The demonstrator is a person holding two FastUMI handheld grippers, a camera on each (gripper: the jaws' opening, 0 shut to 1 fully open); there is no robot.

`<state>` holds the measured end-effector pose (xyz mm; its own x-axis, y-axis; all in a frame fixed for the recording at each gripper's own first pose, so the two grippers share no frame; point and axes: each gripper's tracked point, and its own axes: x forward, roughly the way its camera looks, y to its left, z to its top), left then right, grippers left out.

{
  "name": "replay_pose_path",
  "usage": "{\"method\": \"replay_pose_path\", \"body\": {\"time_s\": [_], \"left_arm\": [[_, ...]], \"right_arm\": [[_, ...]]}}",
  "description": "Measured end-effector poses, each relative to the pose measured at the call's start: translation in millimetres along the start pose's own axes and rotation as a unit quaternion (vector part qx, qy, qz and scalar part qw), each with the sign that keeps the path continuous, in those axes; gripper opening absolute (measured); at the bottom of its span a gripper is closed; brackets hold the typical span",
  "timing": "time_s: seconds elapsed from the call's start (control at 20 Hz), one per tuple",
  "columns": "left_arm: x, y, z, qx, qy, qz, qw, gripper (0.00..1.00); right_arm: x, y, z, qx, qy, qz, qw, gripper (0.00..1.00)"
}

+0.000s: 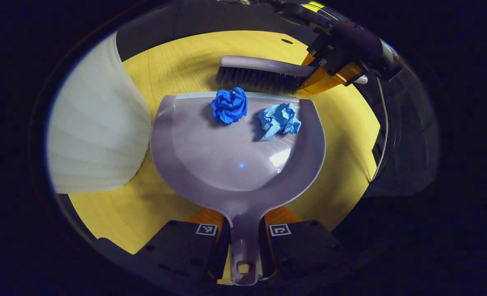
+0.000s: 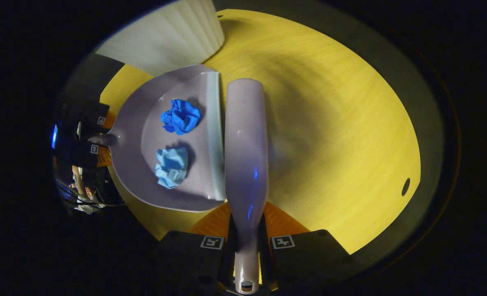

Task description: Pick up the small broom and dustpan from the desktop, sweep the trash into the dustpan with the broom, and then empty the trash into the garbage bin.

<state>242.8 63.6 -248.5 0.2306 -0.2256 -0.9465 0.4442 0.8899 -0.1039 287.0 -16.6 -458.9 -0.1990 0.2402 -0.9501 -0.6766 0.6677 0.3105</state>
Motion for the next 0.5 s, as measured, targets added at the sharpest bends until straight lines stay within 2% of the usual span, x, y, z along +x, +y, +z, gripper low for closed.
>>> {"method": "replay_pose_path", "body": {"time_s": [0.15, 0.35, 0.45, 0.5], "left_arm": [[-38.5, -1.5, -9.3, -0.003, -0.036, -0.001, 0.999, 0.3], [-95.7, -4.8, -24.7, -0.007, -0.061, -0.006, 0.998, 0.3], [-133.4, 8.1, -24.1, -0.01, -0.083, 0.012, 0.996, 0.3], [-134.6, 17.8, -20.0, -0.019, -0.089, 0.033, 0.995, 0.3]], "right_arm": [[-14.9, -22.7, -14.7, 0.041, -0.013, -0.001, 0.999, 0.28], [-15.1, -13.5, -16.7, 0.084, -0.06, -0.003, 0.995, 0.28], [-10.2, -9.5, -25.3, 0.089, -0.072, -0.003, 0.993, 0.28], [-7.6, -7.8, -26.2, 0.088, -0.075, 0.001, 0.993, 0.28]]}}
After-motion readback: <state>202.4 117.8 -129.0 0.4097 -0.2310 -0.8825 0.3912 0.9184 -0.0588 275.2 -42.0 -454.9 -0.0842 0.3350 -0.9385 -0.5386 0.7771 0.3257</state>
